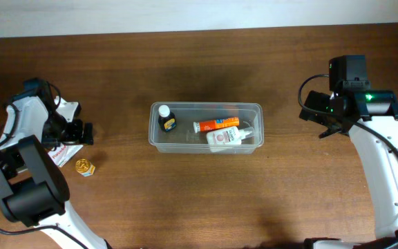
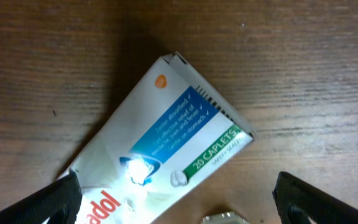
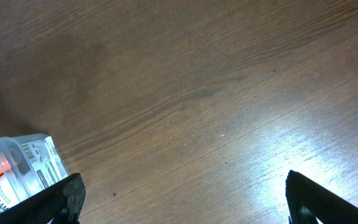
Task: Pack container
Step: 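Grasp the Panadol box with the left gripper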
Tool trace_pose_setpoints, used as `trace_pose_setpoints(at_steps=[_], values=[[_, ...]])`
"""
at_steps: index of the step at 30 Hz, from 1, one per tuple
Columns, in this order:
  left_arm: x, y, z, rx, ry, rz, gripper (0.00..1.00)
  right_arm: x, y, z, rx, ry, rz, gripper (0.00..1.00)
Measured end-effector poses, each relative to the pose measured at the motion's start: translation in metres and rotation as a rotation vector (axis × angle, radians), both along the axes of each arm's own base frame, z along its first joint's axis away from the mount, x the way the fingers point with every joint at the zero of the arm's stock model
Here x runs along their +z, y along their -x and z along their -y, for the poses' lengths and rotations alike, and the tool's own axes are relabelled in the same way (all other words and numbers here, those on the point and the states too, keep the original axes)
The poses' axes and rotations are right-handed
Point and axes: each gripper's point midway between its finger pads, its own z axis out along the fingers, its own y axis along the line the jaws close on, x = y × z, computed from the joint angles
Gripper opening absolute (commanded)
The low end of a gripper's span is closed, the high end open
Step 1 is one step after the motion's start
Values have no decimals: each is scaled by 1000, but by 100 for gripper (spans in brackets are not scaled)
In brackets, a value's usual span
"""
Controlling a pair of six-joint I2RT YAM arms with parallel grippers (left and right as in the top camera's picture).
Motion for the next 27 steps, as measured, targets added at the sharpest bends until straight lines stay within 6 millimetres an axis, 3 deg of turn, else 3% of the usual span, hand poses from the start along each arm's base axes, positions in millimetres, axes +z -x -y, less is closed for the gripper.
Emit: trace_pose_setpoints(at_steps=[9, 13, 18, 25, 27], values=[[21, -14, -6, 2, -6, 16, 99, 0, 1, 0, 0, 0, -2, 95], [21, -13, -6, 2, -5, 12, 99, 0, 1, 0, 0, 0, -2, 95], [13, -12, -5, 2, 2, -6, 100, 0, 1, 0, 0, 0, -2, 95], [-12, -4, -3, 1, 22, -69, 98, 0, 0, 0, 0, 0, -3, 95], [-17, -2, -2, 1, 27, -83, 93, 0, 0, 0, 0, 0, -3, 95]])
